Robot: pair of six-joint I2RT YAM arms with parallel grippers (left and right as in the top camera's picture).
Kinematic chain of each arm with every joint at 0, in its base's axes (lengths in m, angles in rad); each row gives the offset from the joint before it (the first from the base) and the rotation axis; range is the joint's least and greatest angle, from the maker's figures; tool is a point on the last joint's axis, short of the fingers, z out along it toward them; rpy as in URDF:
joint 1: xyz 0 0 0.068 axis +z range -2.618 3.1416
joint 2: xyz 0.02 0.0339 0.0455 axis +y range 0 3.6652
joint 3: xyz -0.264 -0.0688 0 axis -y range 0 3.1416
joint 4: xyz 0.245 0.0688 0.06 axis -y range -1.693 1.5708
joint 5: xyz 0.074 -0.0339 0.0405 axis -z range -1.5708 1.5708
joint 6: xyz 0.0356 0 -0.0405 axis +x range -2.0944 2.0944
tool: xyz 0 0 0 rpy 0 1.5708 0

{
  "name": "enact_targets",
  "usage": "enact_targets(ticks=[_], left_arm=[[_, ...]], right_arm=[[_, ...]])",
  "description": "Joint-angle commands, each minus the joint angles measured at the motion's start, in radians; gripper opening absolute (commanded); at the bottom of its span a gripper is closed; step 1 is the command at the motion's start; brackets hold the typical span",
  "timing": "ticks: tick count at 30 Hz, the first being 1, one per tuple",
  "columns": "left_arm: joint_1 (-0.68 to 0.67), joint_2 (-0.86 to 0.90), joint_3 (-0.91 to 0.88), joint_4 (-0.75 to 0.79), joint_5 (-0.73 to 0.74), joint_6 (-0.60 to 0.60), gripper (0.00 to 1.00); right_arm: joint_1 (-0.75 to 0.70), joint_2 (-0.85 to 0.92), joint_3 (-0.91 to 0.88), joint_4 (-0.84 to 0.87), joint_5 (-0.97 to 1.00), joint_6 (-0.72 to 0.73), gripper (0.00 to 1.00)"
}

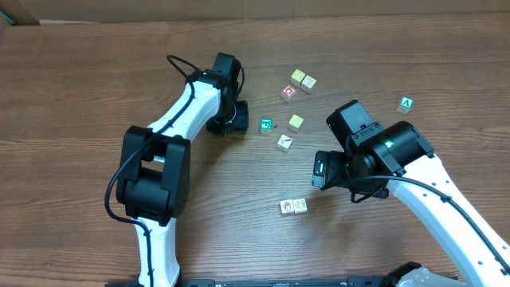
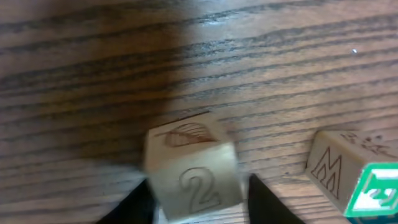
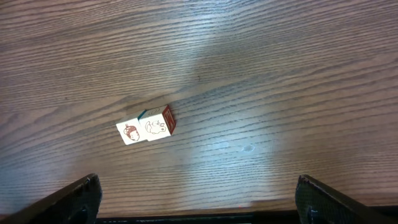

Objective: Flip 5 blocks
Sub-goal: 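Reach the left gripper to the white '2' leaf block and grasp, then carry the '2' block toward the row beside the '7' block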

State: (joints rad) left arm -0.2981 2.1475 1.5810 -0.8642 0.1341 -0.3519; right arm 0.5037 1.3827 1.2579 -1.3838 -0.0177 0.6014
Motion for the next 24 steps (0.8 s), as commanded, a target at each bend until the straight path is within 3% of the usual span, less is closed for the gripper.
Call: enact_targets(ticks=[1,4,14,24], left_arm=[[0.017,0.007,0.032,0.004,0.011,0.003,0.25],[0.032,0.007,0.032,0.005,0.008,-0.004,0.26],[0.048,-0.031,0.085,-0.117,0.013,0.001,0.11],[-0.065,-0.278,0.063,-0.282,-0.113,-0.026,0.04]], right_arm=[[-0.004,-0.021,0.024,0.002,0.012,-0.020,1.00],[-0.004,-0.021,0.024,0.000,0.012,-0.027,1.00],[-0.004,-0.021,0.024,0.001,0.012,-0.027,1.00],[-0.004,-0.021,0.024,-0.010,0.012,-0.027,1.00]])
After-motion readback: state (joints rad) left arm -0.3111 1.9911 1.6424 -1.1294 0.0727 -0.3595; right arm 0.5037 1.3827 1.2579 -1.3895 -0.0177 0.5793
